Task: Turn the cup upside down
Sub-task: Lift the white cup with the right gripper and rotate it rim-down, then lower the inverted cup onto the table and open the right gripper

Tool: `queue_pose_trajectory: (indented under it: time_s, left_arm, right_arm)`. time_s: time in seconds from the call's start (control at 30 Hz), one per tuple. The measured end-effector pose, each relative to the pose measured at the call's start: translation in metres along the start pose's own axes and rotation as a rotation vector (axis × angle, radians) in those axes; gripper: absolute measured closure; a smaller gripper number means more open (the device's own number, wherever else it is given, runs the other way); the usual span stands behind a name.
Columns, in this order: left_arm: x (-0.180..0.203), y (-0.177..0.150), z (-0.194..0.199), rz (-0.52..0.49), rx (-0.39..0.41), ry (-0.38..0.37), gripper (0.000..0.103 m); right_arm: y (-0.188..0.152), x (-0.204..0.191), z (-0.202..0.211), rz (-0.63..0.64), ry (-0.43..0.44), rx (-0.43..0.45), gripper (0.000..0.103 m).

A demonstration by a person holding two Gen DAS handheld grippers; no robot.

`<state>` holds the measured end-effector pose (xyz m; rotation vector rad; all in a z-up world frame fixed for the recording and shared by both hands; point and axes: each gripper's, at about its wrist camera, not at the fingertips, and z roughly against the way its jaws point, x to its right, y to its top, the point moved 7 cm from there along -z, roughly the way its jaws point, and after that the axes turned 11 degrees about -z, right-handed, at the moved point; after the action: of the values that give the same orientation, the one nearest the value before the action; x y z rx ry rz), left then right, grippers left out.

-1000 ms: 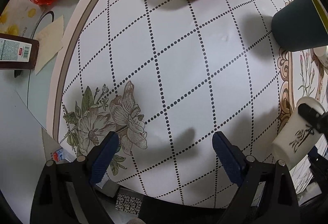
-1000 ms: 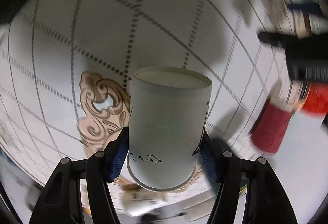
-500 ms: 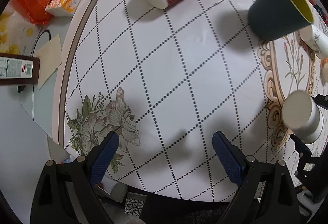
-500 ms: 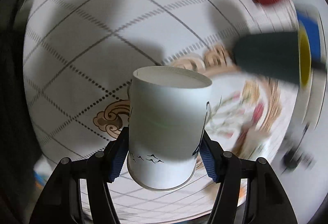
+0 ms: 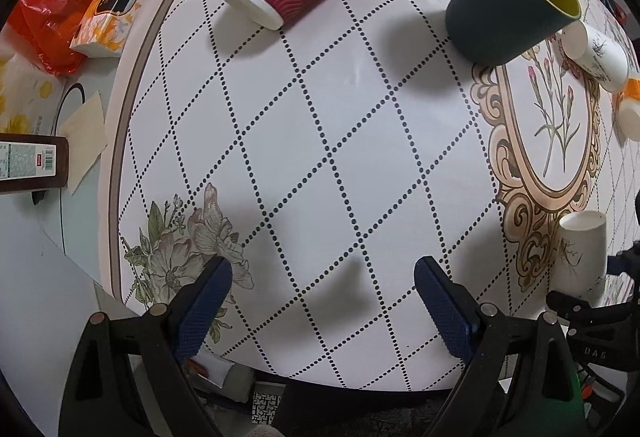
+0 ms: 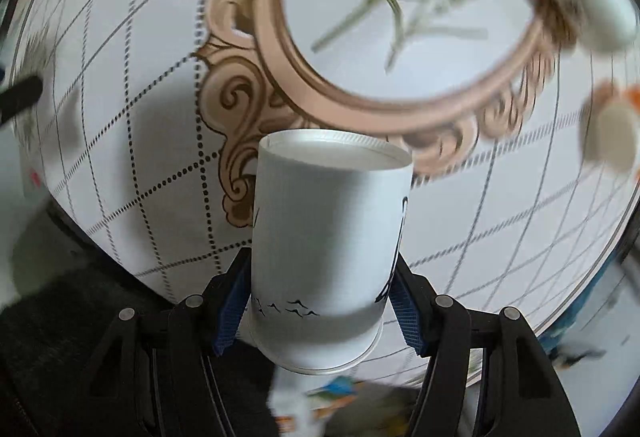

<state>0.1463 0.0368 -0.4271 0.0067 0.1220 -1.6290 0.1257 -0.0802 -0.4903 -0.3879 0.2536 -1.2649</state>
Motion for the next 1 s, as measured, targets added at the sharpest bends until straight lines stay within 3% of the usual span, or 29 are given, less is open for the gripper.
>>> queue_pose_trajectory:
  time_s: [0.17, 0.33, 0.37, 0.43, 0.67, 0.77, 0.8, 1.0]
  left_arm:
    - [-0.016, -0.016, -0.006, -0.011, 0.001, -0.004, 0.01]
    - [-0.011, -0.014, -0.006, -0.014, 0.001, -0.004, 0.01]
    - [-0.01, -0.013, -0.006, -0.014, 0.001, -0.002, 0.01]
    - [-0.014, -0.014, -0.009, -0.014, 0.0, -0.004, 0.01]
    - [-0.015, -0.015, -0.012, -0.017, 0.001, -0.006, 0.01]
    - [-0.013, -0.016, -0.012, -0.021, 0.002, -0.006, 0.01]
    - [-0.011, -0.017, -0.012, -0.023, 0.003, -0.004, 0.01]
    - [-0.005, -0.018, -0.011, -0.037, 0.003, -0.003, 0.01]
  right_arm:
    - [-0.002, 0.009, -0.007, -0.097, 0.059, -0.052, 0.036]
    - [-0.015, 0.043, -0.012, -0.147, 0.074, -0.082, 0.033]
    - [-0.013, 0.049, -0.012, -0.152, 0.085, -0.089, 0.032]
    - [-0.002, 0.063, -0.006, -0.165, 0.096, -0.093, 0.019]
    - [0.03, 0.09, 0.017, -0.192, 0.09, -0.06, 0.019]
    - [0.044, 0.094, 0.022, -0.181, 0.07, -0.03, 0.028]
    - [0.05, 0.1, 0.03, -0.18, 0.066, -0.023, 0.04]
    - [0.056, 0.107, 0.043, -0.187, 0.092, 0.033, 0.042]
